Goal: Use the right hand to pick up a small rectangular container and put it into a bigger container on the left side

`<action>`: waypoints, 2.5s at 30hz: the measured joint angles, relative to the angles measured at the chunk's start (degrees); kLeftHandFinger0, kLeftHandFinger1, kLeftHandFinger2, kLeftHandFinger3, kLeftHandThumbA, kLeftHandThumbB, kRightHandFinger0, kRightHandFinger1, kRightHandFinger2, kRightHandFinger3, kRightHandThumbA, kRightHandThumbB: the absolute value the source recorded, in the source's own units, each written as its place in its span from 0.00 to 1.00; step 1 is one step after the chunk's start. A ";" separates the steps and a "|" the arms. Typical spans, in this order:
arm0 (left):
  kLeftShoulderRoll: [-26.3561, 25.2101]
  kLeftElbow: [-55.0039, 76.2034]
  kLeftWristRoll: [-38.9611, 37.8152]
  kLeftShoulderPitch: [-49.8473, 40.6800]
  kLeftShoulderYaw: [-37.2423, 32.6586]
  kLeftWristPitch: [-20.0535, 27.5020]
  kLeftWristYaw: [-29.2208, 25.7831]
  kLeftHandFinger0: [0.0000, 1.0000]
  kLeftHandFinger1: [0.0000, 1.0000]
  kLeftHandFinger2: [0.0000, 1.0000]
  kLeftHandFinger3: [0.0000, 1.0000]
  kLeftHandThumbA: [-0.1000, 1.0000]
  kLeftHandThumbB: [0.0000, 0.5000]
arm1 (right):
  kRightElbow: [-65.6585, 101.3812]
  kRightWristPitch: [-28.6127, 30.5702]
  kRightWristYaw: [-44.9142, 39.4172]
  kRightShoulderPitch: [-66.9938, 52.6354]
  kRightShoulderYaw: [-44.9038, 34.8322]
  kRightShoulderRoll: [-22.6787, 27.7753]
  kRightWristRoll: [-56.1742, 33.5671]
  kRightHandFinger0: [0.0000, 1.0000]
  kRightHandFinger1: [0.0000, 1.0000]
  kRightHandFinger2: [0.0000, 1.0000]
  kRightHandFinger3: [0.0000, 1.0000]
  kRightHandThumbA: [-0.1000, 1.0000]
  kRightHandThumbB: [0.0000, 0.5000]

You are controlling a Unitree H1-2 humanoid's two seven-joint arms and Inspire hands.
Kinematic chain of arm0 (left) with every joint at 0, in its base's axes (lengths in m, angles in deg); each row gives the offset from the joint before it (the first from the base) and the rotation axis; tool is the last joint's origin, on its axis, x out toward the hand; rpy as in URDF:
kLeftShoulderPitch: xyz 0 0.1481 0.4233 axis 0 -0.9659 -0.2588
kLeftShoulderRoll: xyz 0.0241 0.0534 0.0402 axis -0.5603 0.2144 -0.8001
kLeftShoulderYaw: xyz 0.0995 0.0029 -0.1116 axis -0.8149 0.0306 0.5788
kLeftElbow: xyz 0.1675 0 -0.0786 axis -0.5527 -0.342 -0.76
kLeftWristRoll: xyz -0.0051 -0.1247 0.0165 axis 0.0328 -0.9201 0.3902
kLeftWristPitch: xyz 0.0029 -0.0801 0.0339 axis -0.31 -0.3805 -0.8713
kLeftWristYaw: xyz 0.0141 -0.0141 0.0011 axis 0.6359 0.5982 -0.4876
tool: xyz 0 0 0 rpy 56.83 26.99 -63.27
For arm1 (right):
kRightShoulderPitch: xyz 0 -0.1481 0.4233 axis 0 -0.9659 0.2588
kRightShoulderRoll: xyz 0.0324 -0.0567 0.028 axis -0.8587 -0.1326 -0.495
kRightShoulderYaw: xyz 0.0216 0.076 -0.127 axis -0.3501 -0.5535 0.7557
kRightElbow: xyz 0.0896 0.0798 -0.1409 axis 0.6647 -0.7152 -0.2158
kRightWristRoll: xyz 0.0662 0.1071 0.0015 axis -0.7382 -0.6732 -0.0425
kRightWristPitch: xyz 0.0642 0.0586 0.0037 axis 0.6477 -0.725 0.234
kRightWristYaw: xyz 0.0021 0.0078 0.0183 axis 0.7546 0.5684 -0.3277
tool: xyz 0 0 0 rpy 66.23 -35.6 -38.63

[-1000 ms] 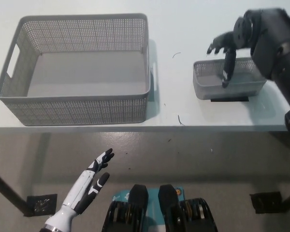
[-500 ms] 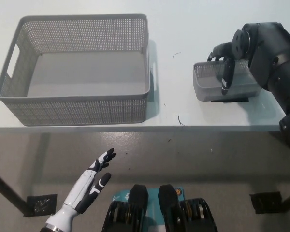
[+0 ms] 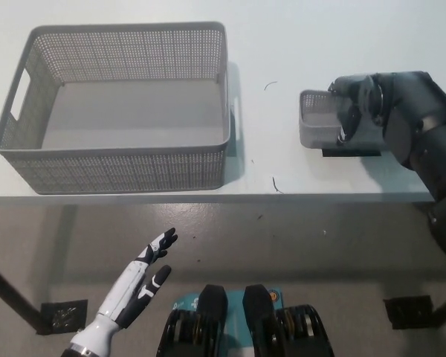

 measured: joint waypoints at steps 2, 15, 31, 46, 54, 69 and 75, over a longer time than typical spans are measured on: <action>0.00 -0.01 0.05 0.00 0.00 -0.02 0.00 1.00 1.00 1.00 1.00 1.00 0.51 | 0.00 0.19 2.04 -0.35 -0.04 0.16 0.07 0.49 0.58 0.67 0.72 0.00 0.43; -0.20 -0.05 0.54 0.48 0.00 0.00 0.00 1.00 1.00 1.00 1.00 1.00 0.49 | 0.84 5.33 14.05 -0.05 -7.58 1.64 -2.11 0.00 0.41 0.83 0.82 0.00 0.36; -0.29 -0.57 0.69 1.52 0.06 0.03 0.01 1.00 1.00 1.00 1.00 1.00 0.46 | 31.17 7.70 16.53 4.51 -18.48 0.93 -4.82 0.03 0.48 0.84 0.96 0.00 0.33; -0.26 -0.87 0.22 2.71 0.31 0.10 0.01 1.00 1.00 1.00 1.00 1.00 0.48 | 10.33 8.87 18.51 16.97 -18.46 -19.11 -6.07 0.00 0.39 0.78 0.72 0.00 0.52; -0.13 -0.88 -0.47 2.73 0.38 0.14 0.00 1.00 1.00 1.00 1.00 1.00 0.50 | 0.96 7.76 18.61 16.32 -12.99 -22.50 -4.70 0.81 1.00 1.00 1.00 0.39 0.59; -0.18 -1.01 -0.67 3.53 0.38 0.16 0.01 1.00 1.00 1.00 1.00 1.00 0.54 | -0.73 1.76 4.70 16.39 -12.50 -20.64 -5.76 1.00 1.00 1.00 1.00 1.00 0.93; -0.17 -0.98 -0.67 3.64 0.38 0.12 0.01 1.00 1.00 1.00 1.00 1.00 0.54 | 1.05 2.88 -0.21 17.82 -21.12 -18.97 -11.21 1.00 1.00 1.00 1.00 1.00 1.00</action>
